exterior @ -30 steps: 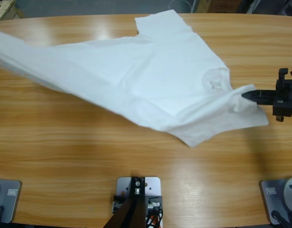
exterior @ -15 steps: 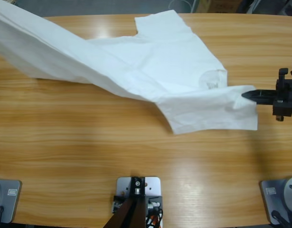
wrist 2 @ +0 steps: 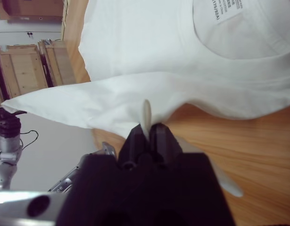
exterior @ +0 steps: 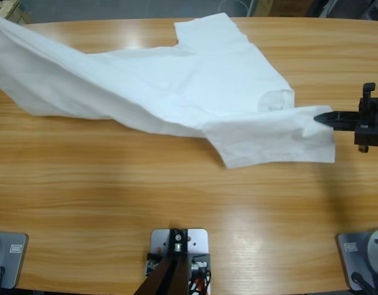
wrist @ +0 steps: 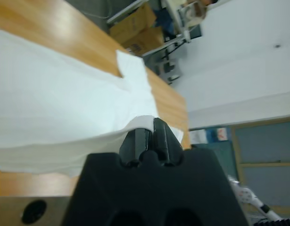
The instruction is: Fold clothes
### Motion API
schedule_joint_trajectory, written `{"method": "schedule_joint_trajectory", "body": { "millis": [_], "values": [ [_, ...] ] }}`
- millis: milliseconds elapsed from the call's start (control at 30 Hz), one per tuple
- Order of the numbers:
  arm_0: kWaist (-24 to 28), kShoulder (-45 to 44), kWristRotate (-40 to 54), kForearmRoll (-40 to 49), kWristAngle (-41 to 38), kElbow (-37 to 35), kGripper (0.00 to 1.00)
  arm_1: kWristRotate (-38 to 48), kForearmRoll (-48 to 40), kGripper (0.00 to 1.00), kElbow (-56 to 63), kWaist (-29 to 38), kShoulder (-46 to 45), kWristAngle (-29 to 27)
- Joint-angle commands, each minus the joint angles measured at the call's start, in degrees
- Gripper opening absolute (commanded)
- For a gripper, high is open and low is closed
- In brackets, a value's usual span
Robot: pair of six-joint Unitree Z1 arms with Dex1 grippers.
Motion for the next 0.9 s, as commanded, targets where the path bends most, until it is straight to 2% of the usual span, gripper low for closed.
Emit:
{"method": "schedule_joint_trajectory", "body": {
  "millis": [33,200,467,733,900],
  "values": [
    [-4.3,-4.1,6.8,15.2,11.0,-1.6,0.0,-1.1,0.5,0.0,0.5,-0.5,1.3,0.1],
    [-1.5,-7.4,6.7,16.8,12.9,2.0,0.0,-1.4,2.0,0.0,0.7,-0.5,0.7,0.0],
    [1.2,-10.3,6.1,20.2,12.9,3.7,0.0,-5.4,11.2,0.0,-0.7,-0.5,-2.8,-2.6],
    [1.8,-11.7,6.1,21.0,12.9,4.7,0.0,-8.3,18.7,0.0,-6.5,-1.3,-2.8,-4.8],
    [1.8,-12.3,6.0,21.1,12.8,5.4,0.0,-9.1,19.5,0.0,-10.3,-2.4,-0.9,-4.9]
  ]
}}
